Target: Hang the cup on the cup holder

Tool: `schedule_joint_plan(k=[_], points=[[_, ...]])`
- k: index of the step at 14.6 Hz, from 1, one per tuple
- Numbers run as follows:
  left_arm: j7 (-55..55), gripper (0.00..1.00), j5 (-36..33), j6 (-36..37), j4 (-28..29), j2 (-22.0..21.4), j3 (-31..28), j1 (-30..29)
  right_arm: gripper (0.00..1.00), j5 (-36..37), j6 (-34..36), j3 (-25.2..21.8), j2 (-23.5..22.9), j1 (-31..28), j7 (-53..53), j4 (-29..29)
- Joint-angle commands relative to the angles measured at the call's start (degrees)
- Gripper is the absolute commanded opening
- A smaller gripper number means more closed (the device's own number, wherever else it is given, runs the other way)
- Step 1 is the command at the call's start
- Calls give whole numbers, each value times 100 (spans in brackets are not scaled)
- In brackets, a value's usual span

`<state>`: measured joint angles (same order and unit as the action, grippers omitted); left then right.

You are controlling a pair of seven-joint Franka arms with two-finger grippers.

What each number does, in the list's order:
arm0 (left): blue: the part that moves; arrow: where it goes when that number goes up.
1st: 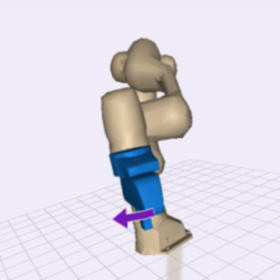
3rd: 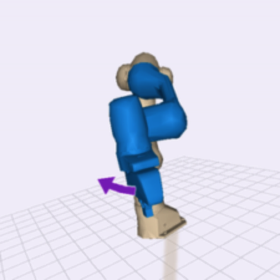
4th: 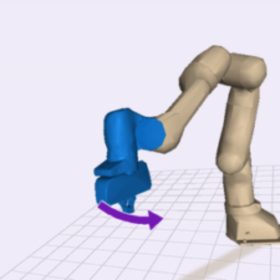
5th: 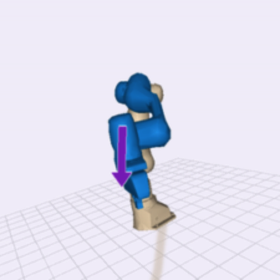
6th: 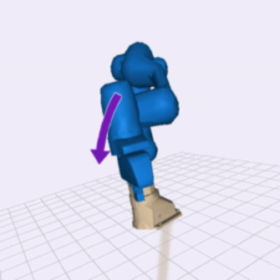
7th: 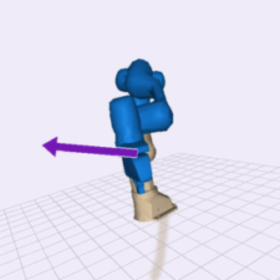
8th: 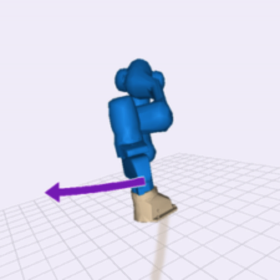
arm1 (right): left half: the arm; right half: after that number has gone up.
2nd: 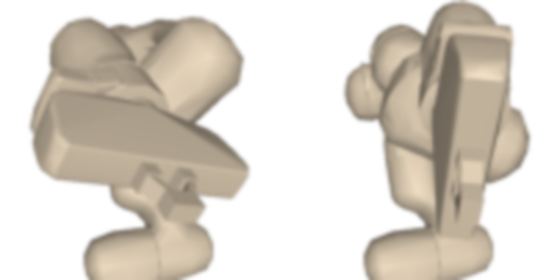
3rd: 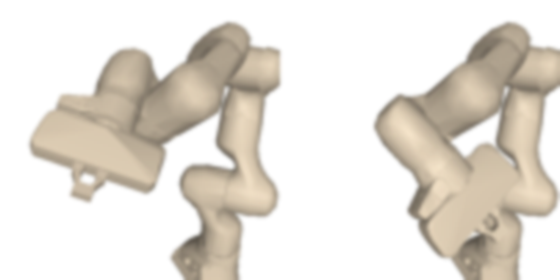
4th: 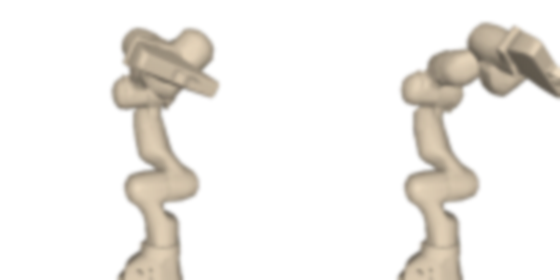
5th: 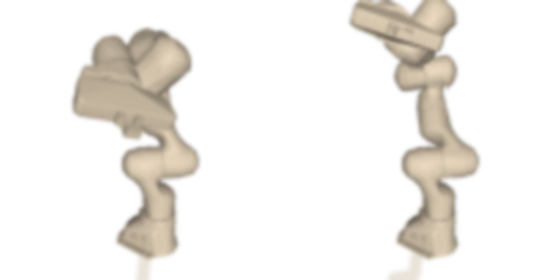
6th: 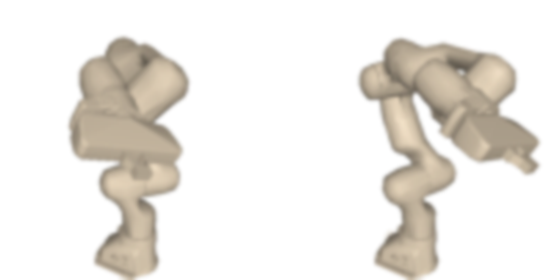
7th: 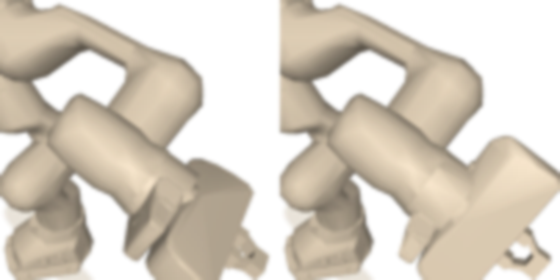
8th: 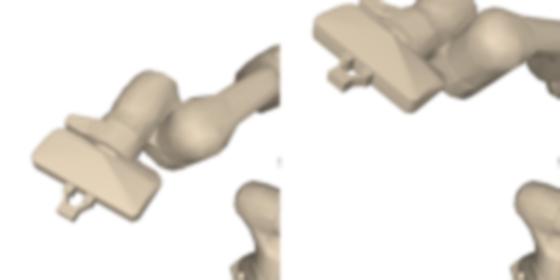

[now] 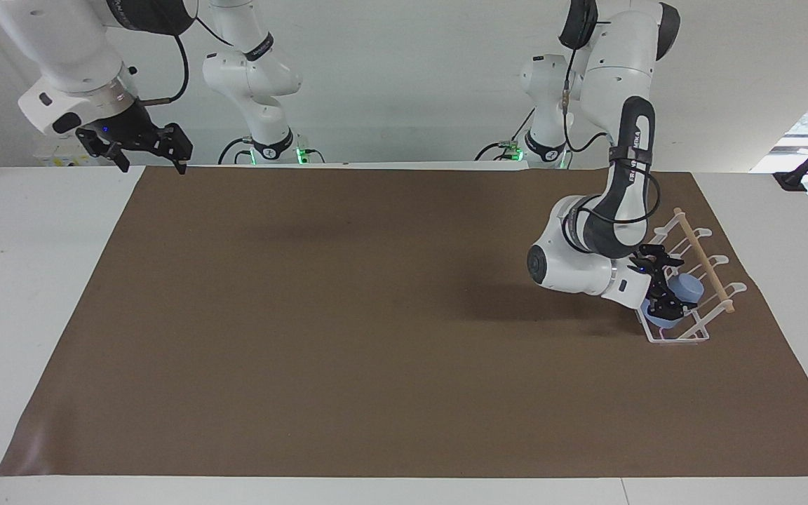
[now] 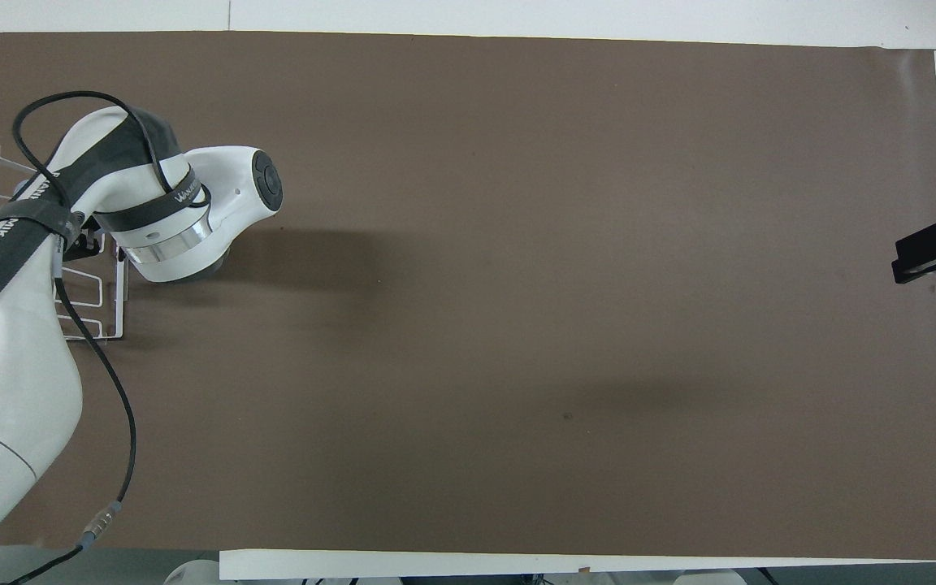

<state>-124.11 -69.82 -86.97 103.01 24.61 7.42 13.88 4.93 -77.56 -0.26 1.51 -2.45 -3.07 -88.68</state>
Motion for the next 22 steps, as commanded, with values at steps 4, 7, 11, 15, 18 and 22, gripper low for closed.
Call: schedule_joint_plan(k=[4,7,11,15,18,22], points=[[1534,100,1188,-100,-378,-1299,32,-7,99,-115,-22,0,139,-27,25,-168],[3062,100,1785,-118,-370,-1757,14,-226,99,-115,-22,0,139,-27,25,-168],[5462,100,3777,-916,-413,-2311,-12,-1034,99,-115,-13,0,139,-27,25,-168],[7783,100,5504,-1050,-572,-2478,-56,-1413,99,-124,-13,0,139,-27,25,-168],[9451,100,6399,-997,-694,-2602,-74,-1676,99,-123,-13,0,139,-27,25,-168],[11658,100,6877,-401,-862,-2584,-74,-1661,99,-124,-22,0,139,-27,25,-168]])
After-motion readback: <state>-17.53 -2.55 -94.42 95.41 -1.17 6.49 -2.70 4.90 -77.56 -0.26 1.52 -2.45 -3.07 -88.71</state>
